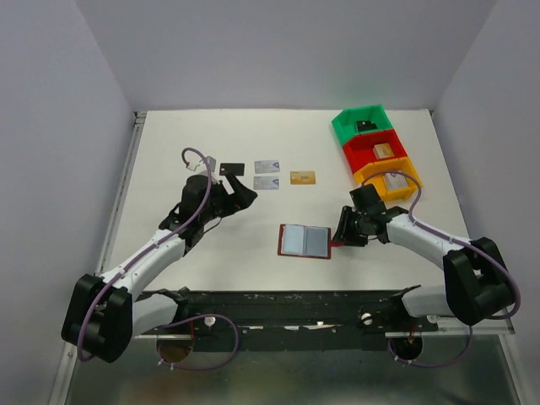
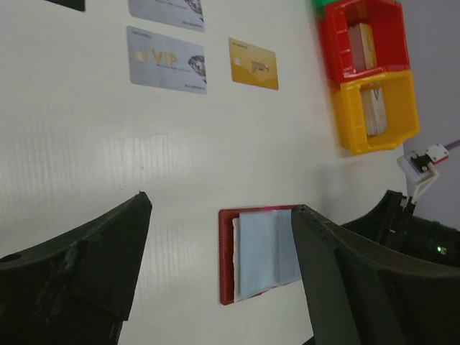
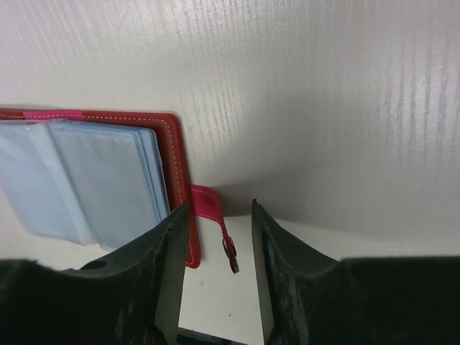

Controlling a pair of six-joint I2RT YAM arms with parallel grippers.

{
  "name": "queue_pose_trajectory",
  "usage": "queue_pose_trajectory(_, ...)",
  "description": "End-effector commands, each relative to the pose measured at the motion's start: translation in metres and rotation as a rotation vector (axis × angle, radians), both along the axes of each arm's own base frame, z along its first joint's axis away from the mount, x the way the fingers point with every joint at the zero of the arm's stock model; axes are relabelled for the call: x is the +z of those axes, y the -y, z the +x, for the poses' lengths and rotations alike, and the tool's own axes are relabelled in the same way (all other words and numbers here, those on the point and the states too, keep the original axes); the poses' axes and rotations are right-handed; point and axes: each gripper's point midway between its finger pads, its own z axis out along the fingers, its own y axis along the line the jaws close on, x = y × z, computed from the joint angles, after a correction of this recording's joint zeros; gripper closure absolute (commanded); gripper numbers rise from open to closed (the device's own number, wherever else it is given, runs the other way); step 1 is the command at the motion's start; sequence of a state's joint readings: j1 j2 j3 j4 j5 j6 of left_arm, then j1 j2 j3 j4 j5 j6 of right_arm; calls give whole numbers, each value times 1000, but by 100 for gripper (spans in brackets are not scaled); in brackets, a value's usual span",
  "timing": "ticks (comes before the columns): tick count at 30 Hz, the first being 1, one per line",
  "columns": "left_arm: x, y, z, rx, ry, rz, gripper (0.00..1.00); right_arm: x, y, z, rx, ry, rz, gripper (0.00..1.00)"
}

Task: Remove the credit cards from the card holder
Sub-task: Remove the credit card from the card holder.

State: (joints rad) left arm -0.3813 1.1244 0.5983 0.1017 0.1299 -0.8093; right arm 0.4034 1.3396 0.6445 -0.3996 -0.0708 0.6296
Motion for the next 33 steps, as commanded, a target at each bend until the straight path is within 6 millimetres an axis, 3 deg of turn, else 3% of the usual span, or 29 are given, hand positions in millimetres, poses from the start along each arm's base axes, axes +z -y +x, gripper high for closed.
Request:
queue_pose_trajectory(1, -1, 40, -20, -201, 32, -2, 13, -8, -8, 0, 7, -24, 44, 58)
queue_pose_trajectory(9, -4, 103, -43, -515, -4, 54, 26, -7, -12, 0, 42, -4, 67, 100)
queue_pose_trajectory(14, -5, 138, -56, -641, -10, 96, 28, 4, -20, -1, 130, 50, 109, 100)
queue_pose_trajectory(20, -37, 169, -71, -774, -99, 188, 39, 24, -26, -2, 200, 149, 154, 100)
queue_pose_trajectory(33, -78, 182, -78, -826, -176, 309, 45, 49, -38, 2, 248, 237, 229, 100)
